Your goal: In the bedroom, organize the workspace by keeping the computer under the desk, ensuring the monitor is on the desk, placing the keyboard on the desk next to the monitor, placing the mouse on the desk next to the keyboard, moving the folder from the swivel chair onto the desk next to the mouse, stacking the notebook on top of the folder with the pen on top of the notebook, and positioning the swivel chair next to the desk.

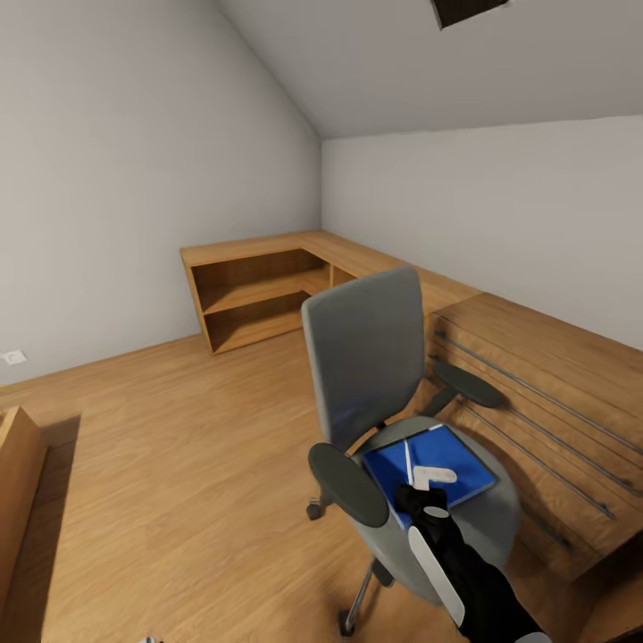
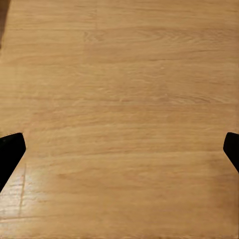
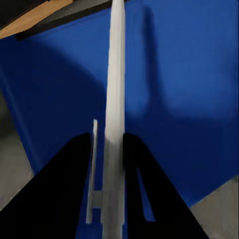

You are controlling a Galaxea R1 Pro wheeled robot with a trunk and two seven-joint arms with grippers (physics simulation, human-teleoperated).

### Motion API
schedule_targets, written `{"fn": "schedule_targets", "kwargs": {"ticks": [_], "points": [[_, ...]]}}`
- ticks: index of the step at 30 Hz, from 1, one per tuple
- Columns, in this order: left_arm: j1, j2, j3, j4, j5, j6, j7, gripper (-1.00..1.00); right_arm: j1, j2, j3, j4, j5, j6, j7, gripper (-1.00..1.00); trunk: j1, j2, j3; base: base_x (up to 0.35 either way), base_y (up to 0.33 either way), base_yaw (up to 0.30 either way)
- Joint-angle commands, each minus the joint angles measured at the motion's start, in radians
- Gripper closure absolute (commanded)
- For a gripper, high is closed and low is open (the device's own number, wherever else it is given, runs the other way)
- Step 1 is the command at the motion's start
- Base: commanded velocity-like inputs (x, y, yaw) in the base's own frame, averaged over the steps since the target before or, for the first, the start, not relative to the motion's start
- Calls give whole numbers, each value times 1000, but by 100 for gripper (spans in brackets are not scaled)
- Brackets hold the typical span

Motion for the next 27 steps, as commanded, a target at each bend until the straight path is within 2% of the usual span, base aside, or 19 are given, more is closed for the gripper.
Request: {"fn": "schedule_targets", "kwargs": {"ticks": [1, 8, 9, 15, 20, 23, 24, 27], "points": [[0, 1, -5, -1, 10, -6, 6, -100, -1, -3, 4, -3, -9, 3, -9, 100, -5, 7, 3, -334, 0, 0], [0, 1, -11, 12, 10, -6, 6, -100, -1, -23, -6, -29, -10, 3, -10, 100, -31, 56, 24, -337, -7, 0], [0, -2, -14, 35, 8, -6, 6, -100, 0, -37, -39, -93, -12, 5, -11, 100, -35, 63, 28, -339, -87, 0], [0, -3, -15, 46, 8, -6, 5, -100, 4, -62, -92, -197, -18, 26, -11, 100, -58, 105, 46, -339, -112, 0], [0, -4, -15, 49, 8, -6, 3, -100, 11, -77, -155, -308, -28, 88, -11, 100, -77, 140, 62, -338, -131, 0], [0, -4, -15, 50, 8, -6, 2, -100, 23, -80, -186, -376, -52, 123, -12, 100, -89, 161, 71, -337, -136, 0], [0, -4, -15, 50, 8, -6, 2, -100, 38, -81, -212, -419, -78, 146, -12, 100, -93, 168, 75, -336, -138, 0], [0, -4, -15, 51, 8, -6, 1, -100, 62, -82, -264, -467, -128, 178, -12, 100, -104, 189, 84, -335, -139, 0]]}}
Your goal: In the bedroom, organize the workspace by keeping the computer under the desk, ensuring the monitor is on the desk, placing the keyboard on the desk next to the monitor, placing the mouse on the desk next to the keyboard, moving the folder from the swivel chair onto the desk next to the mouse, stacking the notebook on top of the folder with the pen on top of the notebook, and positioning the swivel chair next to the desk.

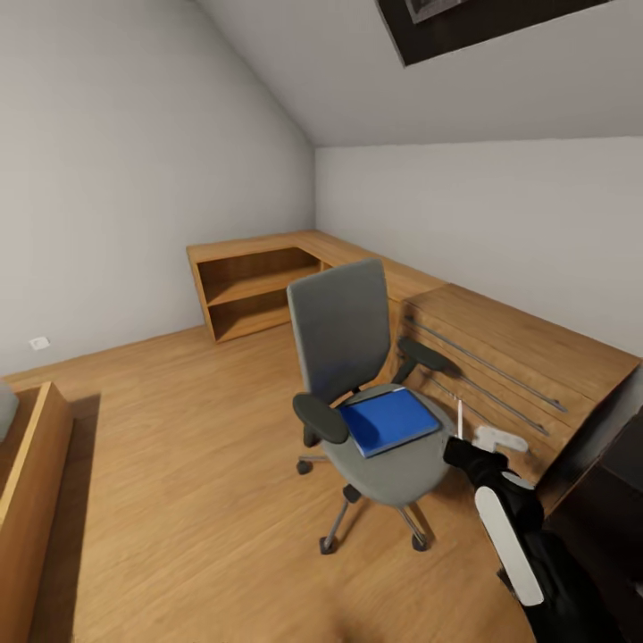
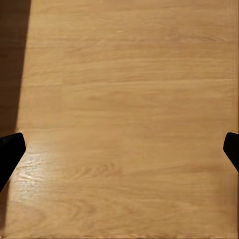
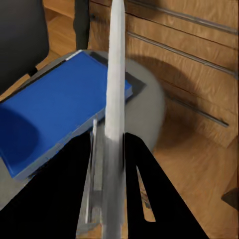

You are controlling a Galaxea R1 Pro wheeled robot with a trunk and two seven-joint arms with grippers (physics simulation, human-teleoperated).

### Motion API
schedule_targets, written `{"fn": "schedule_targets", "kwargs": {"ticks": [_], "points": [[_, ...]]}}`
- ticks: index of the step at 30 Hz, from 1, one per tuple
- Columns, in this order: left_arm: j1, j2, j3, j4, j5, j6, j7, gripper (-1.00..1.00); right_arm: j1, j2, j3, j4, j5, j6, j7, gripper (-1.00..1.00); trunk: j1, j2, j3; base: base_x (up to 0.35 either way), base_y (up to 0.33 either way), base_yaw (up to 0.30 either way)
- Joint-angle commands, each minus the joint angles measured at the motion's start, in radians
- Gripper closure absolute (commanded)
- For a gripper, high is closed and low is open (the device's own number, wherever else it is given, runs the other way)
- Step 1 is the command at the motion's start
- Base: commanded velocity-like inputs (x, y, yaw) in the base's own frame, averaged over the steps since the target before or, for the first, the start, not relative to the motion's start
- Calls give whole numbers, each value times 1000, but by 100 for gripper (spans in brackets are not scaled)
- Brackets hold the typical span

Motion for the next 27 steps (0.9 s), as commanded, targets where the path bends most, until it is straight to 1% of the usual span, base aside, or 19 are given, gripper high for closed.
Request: {"fn": "schedule_targets", "kwargs": {"ticks": [1, 2, 4, 7, 8, 13, 16, 18, 19, 20, 21, 23, 25, 26, 27], "points": [[0, 2, -5, -1, 11, -7, 6, -100, 6, -1, -17, -12, -29, 11, -10, 100, -5, 7, 3, -334, -139, 0], [0, 2, -5, -1, 11, -7, 5, -100, 12, -1, -36, -21, -46, 19, -10, 100, -8, 14, 6, -333, -139, 0], [0, 1, -6, -1, 11, -6, 5, -100, 24, -1, -99, -41, -107, 56, -9, 100, -16, 28, 12, -330, -141, 0], [0, -6, -6, -1, 10, -4, 4, -100, 29, -2, -129, -48, -140, 73, -8, 100, -28, 49, 21, -327, -144, 0], [0, -15, -6, -3, 8, -4, 4, -100, 30, -2, -140, -51, -155, 80, -8, 100, -31, 56, 24, -325, -147, 0], [0, -31, -6, -22, 7, -3, 5, -100, 32, 1, -156, -54, -173, 89, -7, 100, -51, 91, 40, -324, -148, 0], [0, -36, -7, -66, 6, 8, 7, -100, 33, 3, -169, -55, -183, 91, -7, 100, -62, 112, 50, -310, -156, 0], [0, -37, -7, -104, 6, 30, 8, -100, 33, 5, -177, -55, -192, 92, -7, 100, -70, 126, 56, -296, -161, 0], [0, -38, -6, -182, 8, 103, 11, -100, 33, 8, -184, -55, -211, 92, -7, 100, -74, 133, 59, -249, -163, 0], [-1, -39, -6, -212, 8, 137, 11, -100, 33, 8, -185, -55, -218, 92, -7, 100, -77, 140, 62, -224, -160, 0], [0, -41, -6, -277, 9, 216, 14, -100, 33, 9, -187, -55, -228, 92, -6, 100, -81, 147, 65, -158, -151, 0], [-1, -47, -5, -346, 9, 296, 19, -100, 33, 10, -188, -55, -235, 92, -6, 100, -89, 161, 71, -114, -144, 0], [0, -59, -6, -415, 9, 370, 26, -100, 33, 10, -189, -55, -240, 92, -6, 100, -97, 175, 78, -73, -120, 0], [0, -79, -6, -476, 9, 426, 36, -100, 33, 10, -190, -55, -243, 92, -6, 100, -100, 182, 81, -41, -71, 0], [0, -162, -6, -566, 7, 506, 63, -100, 34, 10, -193, -55, -247, 90, -6, 100, -104, 189, 84, -11, -19, 0]]}}
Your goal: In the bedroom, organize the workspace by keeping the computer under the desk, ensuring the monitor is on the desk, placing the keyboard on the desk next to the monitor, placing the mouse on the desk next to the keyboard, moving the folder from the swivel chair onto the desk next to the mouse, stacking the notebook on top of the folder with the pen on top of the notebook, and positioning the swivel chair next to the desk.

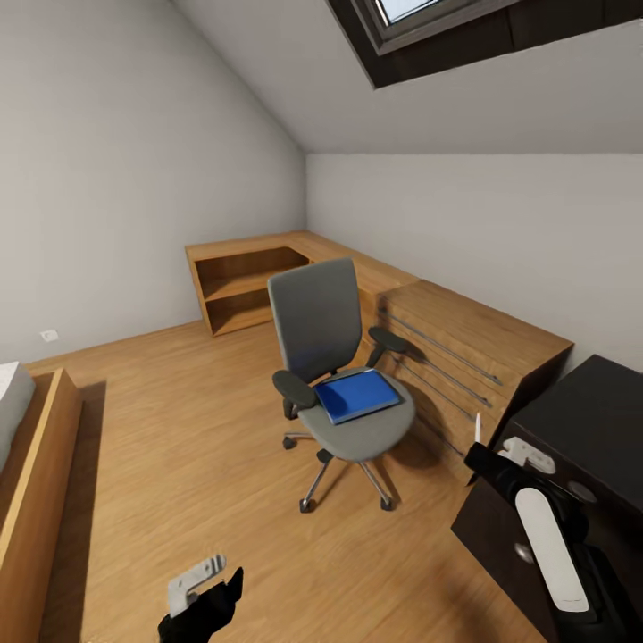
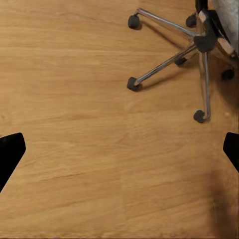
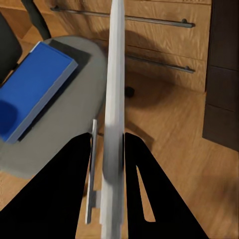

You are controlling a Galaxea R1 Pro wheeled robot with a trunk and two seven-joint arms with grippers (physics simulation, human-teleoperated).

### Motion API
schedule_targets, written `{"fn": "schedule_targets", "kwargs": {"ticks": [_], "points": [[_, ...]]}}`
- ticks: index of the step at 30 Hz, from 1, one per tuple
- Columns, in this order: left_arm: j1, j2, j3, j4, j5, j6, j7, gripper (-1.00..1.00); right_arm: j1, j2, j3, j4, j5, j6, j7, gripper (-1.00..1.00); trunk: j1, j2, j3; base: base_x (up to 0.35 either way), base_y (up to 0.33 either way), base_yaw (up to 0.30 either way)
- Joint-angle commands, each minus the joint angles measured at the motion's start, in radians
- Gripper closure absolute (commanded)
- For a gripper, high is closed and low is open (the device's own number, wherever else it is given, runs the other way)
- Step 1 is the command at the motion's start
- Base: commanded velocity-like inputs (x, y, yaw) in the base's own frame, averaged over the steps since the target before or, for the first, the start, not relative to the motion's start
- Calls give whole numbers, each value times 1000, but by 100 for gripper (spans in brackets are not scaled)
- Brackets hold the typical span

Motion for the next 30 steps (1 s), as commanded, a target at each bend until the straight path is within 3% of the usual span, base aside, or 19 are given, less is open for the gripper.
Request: {"fn": "schedule_targets", "kwargs": {"ticks": [1, 4, 11, 30], "points": [[0, -20, 0, -16, 7, 13, 11, -100, -1, 0, 0, -1, -12, 2, -9, 100, -4, 7, 2, -9, -15, 0], [0, -67, 4, -24, 6, 37, 18, -100, -1, -1, -3, -1, -12, -3, -9, 100, -15, 28, 12, -3, -6, -31], [0, -43, 1, -25, 6, 36, 20, -100, -1, 0, -2, -1, -12, -4, -9, 100, -42, 77, 39, 0, 0, -170], [0, -34, 3, -23, 5, 34, 21, -100, -1, 1, -2, 2, -10, -6, -9, 100, -115, 210, 116, 0, 0, -207]]}}
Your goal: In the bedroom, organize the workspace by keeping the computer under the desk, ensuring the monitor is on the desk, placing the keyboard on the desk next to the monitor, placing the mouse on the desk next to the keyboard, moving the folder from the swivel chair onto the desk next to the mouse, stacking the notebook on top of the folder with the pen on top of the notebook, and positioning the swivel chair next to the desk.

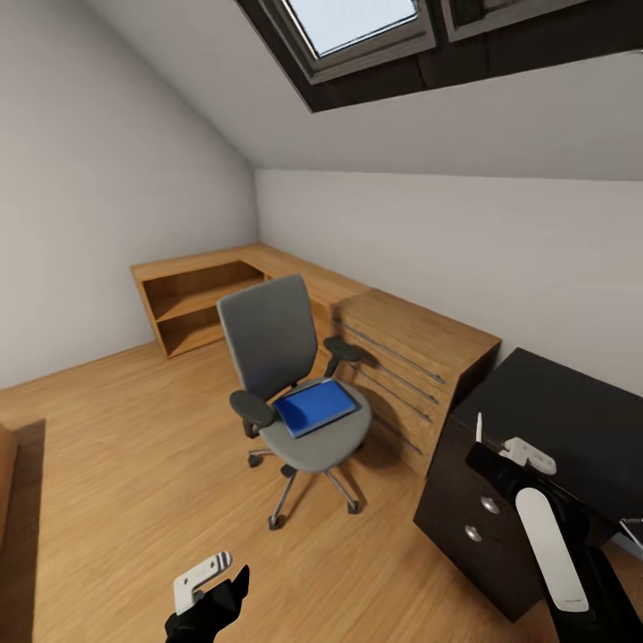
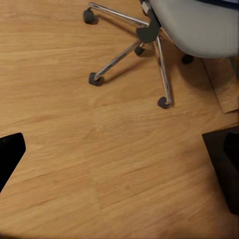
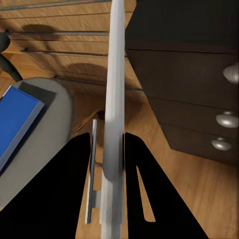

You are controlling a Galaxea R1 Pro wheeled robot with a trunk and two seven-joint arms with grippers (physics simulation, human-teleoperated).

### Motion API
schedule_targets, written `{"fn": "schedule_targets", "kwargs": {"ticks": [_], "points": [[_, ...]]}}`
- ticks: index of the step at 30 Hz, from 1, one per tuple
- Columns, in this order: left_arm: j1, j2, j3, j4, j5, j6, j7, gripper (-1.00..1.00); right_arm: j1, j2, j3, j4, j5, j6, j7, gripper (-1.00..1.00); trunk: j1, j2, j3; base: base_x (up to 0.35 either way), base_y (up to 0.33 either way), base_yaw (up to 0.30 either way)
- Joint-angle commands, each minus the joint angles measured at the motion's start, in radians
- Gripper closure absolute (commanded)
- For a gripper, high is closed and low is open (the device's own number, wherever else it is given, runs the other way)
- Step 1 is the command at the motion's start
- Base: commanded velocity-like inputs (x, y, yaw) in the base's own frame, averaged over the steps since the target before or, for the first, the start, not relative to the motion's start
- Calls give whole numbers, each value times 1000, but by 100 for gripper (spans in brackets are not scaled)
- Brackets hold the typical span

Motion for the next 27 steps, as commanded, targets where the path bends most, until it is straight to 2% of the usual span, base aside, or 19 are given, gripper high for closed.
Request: {"fn": "schedule_targets", "kwargs": {"ticks": [1, 15, 27], "points": [[0, 0, 0, -2, 9, 2, 7, -100, -1, 0, 0, -1, -11, 2, -9, 100, -4, 7, 3, 0, 0, -52], [0, 0, 0, -2, 8, 2, 7, -100, -1, -2, -1, -2, -11, 0, -9, 100, -58, 105, 47, 0, 0, -17], [0, 1, 0, -2, 7, -4, 7, -100, -1, -3, -1, -2, -11, 0, -9, 100, -104, 189, 93, 0, 0, -177]]}}
